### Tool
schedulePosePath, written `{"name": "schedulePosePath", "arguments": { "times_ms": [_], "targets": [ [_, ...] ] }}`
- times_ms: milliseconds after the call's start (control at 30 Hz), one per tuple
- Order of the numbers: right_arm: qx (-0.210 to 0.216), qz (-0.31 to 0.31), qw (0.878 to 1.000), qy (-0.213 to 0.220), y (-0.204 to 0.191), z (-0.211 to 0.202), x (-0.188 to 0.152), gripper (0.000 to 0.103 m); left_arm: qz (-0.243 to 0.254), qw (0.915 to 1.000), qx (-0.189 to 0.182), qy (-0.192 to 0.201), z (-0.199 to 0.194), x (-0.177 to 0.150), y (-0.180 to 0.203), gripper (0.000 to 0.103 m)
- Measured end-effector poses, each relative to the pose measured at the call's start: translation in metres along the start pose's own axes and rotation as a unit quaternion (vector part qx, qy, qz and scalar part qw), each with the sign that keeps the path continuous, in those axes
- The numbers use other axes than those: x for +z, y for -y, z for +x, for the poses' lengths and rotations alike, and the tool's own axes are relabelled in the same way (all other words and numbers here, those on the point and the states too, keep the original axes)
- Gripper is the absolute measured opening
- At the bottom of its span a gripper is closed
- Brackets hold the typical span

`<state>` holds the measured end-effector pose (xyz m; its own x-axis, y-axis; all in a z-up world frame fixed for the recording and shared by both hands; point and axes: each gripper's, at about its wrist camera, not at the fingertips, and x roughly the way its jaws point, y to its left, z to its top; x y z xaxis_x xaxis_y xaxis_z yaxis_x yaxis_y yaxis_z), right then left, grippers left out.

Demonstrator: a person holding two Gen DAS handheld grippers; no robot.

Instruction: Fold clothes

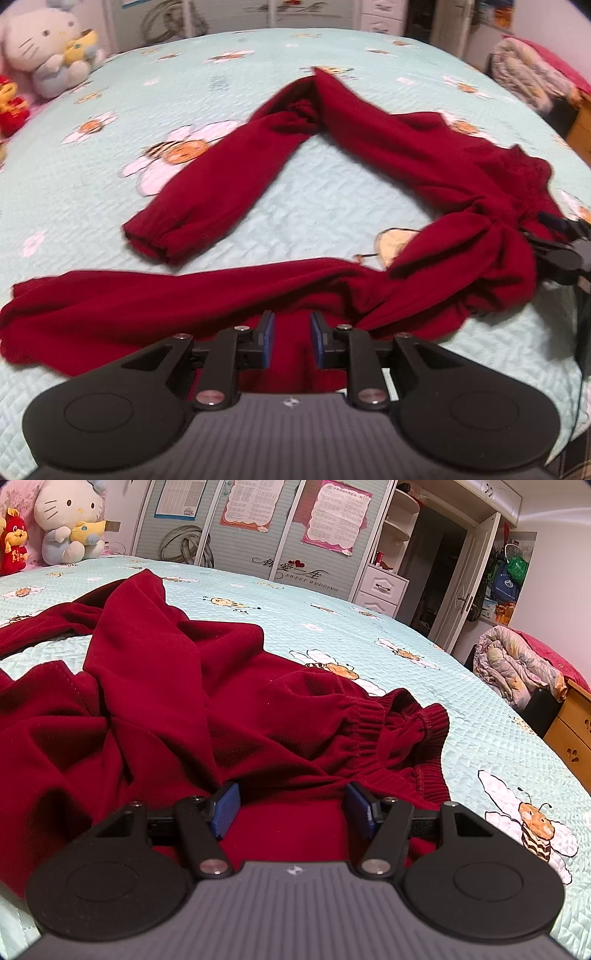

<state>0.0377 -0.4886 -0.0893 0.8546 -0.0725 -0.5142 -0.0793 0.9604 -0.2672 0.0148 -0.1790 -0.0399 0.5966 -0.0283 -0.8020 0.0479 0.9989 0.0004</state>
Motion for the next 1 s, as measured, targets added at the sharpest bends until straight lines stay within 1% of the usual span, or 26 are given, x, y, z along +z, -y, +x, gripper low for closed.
{"name": "schedulePosePath", "arguments": {
  "times_ms": [233,400,433,500,567,633,700,900,1000],
  "targets": [
    [-0.003,-0.002,1.0,0.002,-0.001,0.0,0.0,0.064,-0.035,0.9993,0.013,0.009,-0.017,-0.001,-0.028,0.023],
    [-0.021,-0.023,0.999,0.005,-0.009,-0.001,0.0,0.065,-0.036,0.9993,0.009,0.0,-0.014,-0.003,-0.027,0.023],
    [-0.031,-0.03,0.999,0.006,-0.012,-0.001,0.0,0.066,-0.033,0.9995,0.006,-0.001,-0.013,-0.005,-0.023,0.023],
    [-0.053,-0.046,0.998,0.008,-0.017,-0.001,0.0,0.071,-0.021,0.9998,0.001,-0.005,-0.01,-0.006,-0.015,0.023],
    [-0.076,-0.061,0.995,0.01,-0.023,-0.001,0.0,0.082,-0.013,0.9999,0.0,-0.008,-0.008,-0.007,-0.009,0.024],
    [-0.097,-0.082,0.992,0.017,-0.029,-0.002,-0.001,0.083,-0.011,0.9998,-0.003,-0.013,-0.004,-0.008,-0.006,0.024],
    [-0.103,-0.091,0.99,0.019,-0.031,-0.002,-0.002,0.083,-0.01,0.9997,-0.004,-0.02,-0.002,-0.01,-0.003,0.024],
    [-0.077,-0.061,0.995,0.012,-0.018,0.0,-0.001,0.083,-0.029,0.9988,-0.007,-0.038,0.008,-0.014,-0.005,0.024],
    [-0.059,-0.04,0.997,0.004,-0.01,0.002,0.001,0.084,-0.031,0.9987,-0.01,-0.039,0.005,-0.015,-0.006,0.024]
  ]
}}
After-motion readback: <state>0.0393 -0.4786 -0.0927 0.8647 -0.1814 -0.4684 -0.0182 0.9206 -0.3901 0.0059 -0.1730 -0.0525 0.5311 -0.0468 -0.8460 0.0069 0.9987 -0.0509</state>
